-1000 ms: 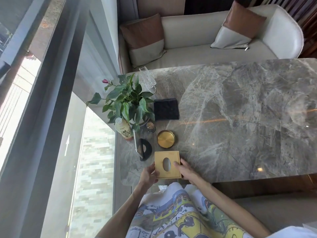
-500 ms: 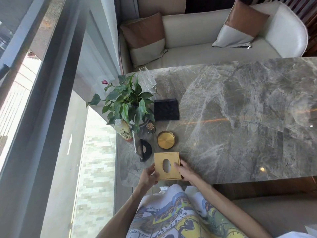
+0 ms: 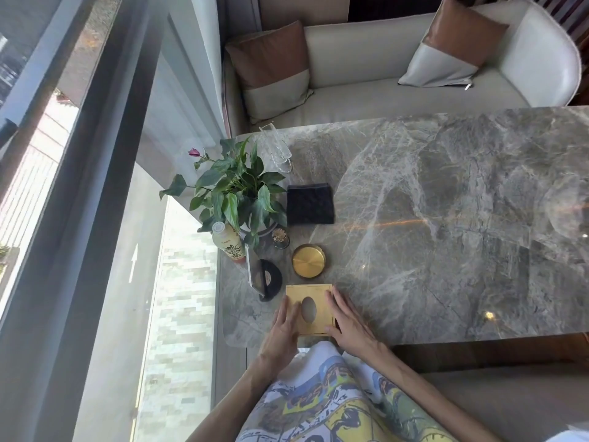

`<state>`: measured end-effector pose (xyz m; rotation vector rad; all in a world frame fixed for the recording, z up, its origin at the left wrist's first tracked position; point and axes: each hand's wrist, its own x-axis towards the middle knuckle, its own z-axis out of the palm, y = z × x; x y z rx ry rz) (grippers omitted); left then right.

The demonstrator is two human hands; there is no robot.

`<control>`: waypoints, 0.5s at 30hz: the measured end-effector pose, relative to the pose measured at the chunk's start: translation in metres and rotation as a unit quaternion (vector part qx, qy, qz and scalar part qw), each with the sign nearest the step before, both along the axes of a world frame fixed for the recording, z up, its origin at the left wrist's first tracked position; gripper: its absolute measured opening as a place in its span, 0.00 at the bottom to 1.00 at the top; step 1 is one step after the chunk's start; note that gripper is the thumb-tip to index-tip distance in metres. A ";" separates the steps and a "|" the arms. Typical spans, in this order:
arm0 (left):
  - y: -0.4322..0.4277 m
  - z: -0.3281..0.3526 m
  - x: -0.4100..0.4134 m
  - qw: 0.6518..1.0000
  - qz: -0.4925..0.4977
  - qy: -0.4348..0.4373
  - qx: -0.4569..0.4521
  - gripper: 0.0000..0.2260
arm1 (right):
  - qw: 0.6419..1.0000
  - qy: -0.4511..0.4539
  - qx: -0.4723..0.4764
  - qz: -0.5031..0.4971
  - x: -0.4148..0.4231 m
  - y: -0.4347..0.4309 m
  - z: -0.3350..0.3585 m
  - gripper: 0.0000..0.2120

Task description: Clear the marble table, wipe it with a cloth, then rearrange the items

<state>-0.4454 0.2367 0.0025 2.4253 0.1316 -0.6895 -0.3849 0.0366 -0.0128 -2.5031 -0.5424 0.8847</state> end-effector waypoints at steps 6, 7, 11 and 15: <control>0.000 0.000 -0.001 1.000 -0.008 -0.001 0.025 0.34 | 1.000 0.004 0.007 0.002 0.001 -0.002 -0.003 0.42; 0.000 0.001 0.000 1.000 -0.010 0.000 0.029 0.34 | 1.000 0.002 0.007 0.004 0.001 -0.002 -0.003 0.42; -0.003 0.002 0.001 0.999 -0.001 0.006 0.049 0.34 | 1.000 0.005 0.004 0.004 0.001 -0.002 -0.004 0.41; -0.006 0.004 0.000 0.998 0.007 0.009 0.064 0.34 | 1.000 0.003 0.000 0.010 0.002 -0.003 -0.004 0.41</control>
